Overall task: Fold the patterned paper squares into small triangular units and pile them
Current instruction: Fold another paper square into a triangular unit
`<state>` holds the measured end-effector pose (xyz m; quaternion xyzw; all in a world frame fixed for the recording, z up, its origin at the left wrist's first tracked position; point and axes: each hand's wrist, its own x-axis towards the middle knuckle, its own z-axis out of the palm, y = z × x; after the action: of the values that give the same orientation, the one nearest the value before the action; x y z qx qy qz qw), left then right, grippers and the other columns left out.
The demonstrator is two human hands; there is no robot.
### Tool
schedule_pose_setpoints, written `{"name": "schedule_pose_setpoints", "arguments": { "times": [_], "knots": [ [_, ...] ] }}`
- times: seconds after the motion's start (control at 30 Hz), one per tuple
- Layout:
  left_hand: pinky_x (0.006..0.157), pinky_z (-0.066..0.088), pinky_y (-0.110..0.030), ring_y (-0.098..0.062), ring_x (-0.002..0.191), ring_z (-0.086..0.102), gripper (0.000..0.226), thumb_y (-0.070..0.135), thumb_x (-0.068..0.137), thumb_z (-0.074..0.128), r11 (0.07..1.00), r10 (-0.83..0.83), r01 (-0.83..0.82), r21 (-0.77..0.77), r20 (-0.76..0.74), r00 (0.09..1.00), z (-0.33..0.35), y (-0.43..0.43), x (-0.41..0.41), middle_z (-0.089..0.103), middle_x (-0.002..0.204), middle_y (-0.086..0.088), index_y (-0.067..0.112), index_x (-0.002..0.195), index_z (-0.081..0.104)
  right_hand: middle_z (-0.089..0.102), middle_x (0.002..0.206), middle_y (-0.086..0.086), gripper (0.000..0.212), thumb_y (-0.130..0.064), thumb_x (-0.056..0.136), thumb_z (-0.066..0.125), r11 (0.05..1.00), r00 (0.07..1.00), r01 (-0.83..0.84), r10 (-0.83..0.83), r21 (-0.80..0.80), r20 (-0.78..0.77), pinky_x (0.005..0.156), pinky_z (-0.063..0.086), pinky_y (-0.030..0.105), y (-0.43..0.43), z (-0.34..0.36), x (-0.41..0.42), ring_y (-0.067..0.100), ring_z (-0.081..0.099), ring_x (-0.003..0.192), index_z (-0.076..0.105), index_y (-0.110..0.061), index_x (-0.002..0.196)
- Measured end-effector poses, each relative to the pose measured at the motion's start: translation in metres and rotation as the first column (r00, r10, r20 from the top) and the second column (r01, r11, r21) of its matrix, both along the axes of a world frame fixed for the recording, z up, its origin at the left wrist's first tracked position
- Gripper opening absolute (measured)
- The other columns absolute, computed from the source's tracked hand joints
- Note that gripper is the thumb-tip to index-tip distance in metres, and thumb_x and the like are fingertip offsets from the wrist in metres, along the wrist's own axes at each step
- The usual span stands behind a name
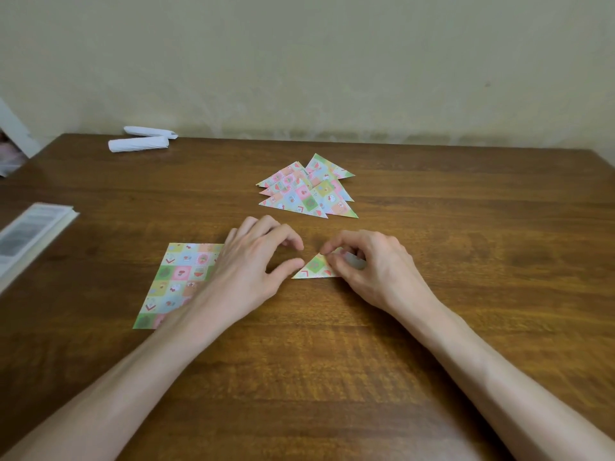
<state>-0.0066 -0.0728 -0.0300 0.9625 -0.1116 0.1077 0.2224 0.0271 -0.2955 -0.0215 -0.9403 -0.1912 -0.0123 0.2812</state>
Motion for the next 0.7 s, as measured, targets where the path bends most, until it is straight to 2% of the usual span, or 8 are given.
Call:
{"name": "schedule_pose_setpoints", "arguments": {
  "times": [0.1, 0.2, 0.3, 0.4, 0.57, 0.7],
  "knots": [
    [0.091, 0.042, -0.033, -0.002, 0.106, 0.05, 0.017, 0.032, 0.099, 0.064, 0.996, -0.009, 0.015, -0.09, 0.063, 0.998, 0.003, 0.007, 0.0, 0.059, 0.107, 0.02, 0.038, 0.115, 0.066, 0.069, 0.089, -0.013, 0.013, -0.039, 0.094, 0.062, 1.0, 1.0, 0.007, -0.007, 0.001, -0.001, 0.078, 0.042, 0.032, 0.0, -0.001, 0.0, 0.015, 0.06, 0.094, 0.072, -0.042, 0.103],
    [0.094, 0.044, -0.034, -0.002, 0.105, 0.056, 0.014, 0.035, 0.095, 0.07, 0.983, -0.071, 0.078, -0.169, 0.045, 0.996, 0.007, 0.005, 0.001, 0.065, 0.101, 0.023, 0.038, 0.108, 0.073, 0.07, 0.091, -0.013, 0.013, -0.04, 0.094, 0.063, 1.0, 1.0, 0.01, -0.01, -0.001, -0.001, 0.081, 0.046, 0.034, 0.001, -0.001, 0.001, 0.016, 0.061, 0.095, 0.072, -0.043, 0.103],
    [0.096, 0.041, -0.036, -0.003, 0.107, 0.059, 0.009, 0.038, 0.089, 0.077, 0.973, -0.165, 0.168, -0.161, 0.032, 0.986, 0.005, 0.003, 0.001, 0.069, 0.099, 0.025, 0.039, 0.098, 0.08, 0.07, 0.091, -0.013, 0.013, -0.04, 0.094, 0.063, 1.0, 1.0, 0.011, -0.011, -0.002, -0.003, 0.082, 0.048, 0.035, 0.001, -0.001, 0.0, 0.016, 0.061, 0.095, 0.072, -0.043, 0.103],
    [0.1, 0.038, -0.036, -0.003, 0.108, 0.06, 0.01, 0.039, 0.087, 0.079, 0.968, -0.177, 0.172, -0.185, -0.01, 0.984, 0.0, 0.004, 0.003, 0.071, 0.098, 0.025, 0.041, 0.096, 0.081, 0.069, 0.092, -0.014, 0.013, -0.04, 0.095, 0.062, 1.0, 1.0, 0.018, -0.018, 0.005, -0.004, 0.084, 0.049, 0.036, 0.001, -0.001, -0.001, 0.015, 0.061, 0.097, 0.073, -0.042, 0.102],
    [0.095, 0.031, -0.03, -0.001, 0.117, 0.049, 0.01, 0.044, 0.087, 0.077, 0.978, -0.182, 0.179, -0.108, -0.015, 0.983, 0.001, 0.006, 0.008, 0.066, 0.106, 0.028, 0.044, 0.097, 0.08, 0.044, 0.1, -0.013, 0.012, -0.042, 0.095, 0.066, 0.999, 1.0, 0.013, -0.013, 0.042, -0.013, 0.075, 0.038, 0.03, 0.0, -0.002, -0.001, 0.008, 0.053, 0.087, 0.072, -0.046, 0.104],
    [0.097, 0.034, -0.036, 0.002, 0.119, 0.049, 0.008, 0.04, 0.09, 0.078, 0.966, -0.246, 0.245, -0.08, -0.004, 0.969, 0.0, 0.007, 0.012, 0.068, 0.111, 0.032, 0.041, 0.098, 0.078, 0.044, 0.104, -0.014, 0.013, -0.048, 0.09, 0.067, 0.997, 0.999, 0.033, -0.033, 0.073, -0.007, 0.079, 0.044, 0.033, 0.002, -0.002, -0.004, 0.006, 0.055, 0.087, 0.074, -0.043, 0.1]
  ]
}}
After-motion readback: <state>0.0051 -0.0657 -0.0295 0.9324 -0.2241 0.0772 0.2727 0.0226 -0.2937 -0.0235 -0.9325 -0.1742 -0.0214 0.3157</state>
